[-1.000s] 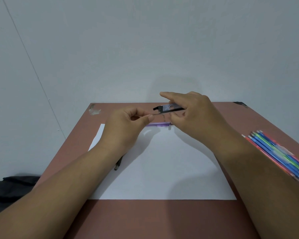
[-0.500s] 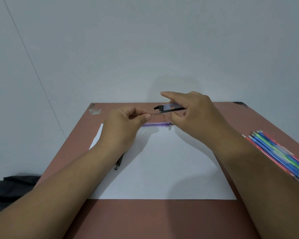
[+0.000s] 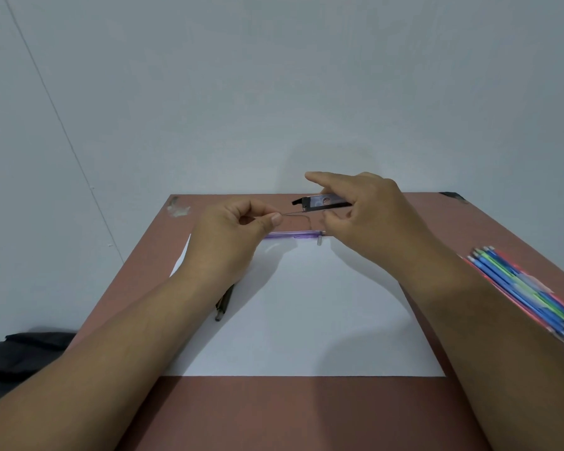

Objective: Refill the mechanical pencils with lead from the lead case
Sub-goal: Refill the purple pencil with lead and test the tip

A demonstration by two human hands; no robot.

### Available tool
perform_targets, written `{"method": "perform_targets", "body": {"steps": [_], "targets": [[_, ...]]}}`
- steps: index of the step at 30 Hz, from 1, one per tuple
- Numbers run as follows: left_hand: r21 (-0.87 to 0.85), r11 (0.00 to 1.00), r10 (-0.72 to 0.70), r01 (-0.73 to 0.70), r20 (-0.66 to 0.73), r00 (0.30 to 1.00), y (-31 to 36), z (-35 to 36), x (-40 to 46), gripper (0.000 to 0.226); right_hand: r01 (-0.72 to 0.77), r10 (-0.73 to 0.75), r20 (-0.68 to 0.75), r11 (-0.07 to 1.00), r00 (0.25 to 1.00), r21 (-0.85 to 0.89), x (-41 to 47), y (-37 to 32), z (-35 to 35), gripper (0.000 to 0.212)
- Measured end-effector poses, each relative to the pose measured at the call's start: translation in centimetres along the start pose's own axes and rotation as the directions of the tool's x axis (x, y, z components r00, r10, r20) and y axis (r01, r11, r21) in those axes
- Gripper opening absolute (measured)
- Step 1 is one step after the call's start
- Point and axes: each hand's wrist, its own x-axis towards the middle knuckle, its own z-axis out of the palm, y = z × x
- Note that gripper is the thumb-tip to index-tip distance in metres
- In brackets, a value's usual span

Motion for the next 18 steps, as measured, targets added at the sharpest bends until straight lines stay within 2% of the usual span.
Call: {"method": "perform_targets", "body": {"steps": [13, 18], "targets": [[-0.013, 0.998, 0.061, -0.061, -0.023, 0.998, 0.8, -0.8, -0.3, 0.012, -0.029, 0.029, 0.001, 0.998, 1.000, 0.048, -0.2, -0.3, -0.5, 0.063], [-0.067, 0.994, 0.079, -0.082, -0.048, 0.996, 0.6, -1.4, 0.1, 0.010, -0.055, 0.054, 0.007, 0.996, 0.998, 0.072, -0.4, -0.6, -0.7, 0.061]]}}
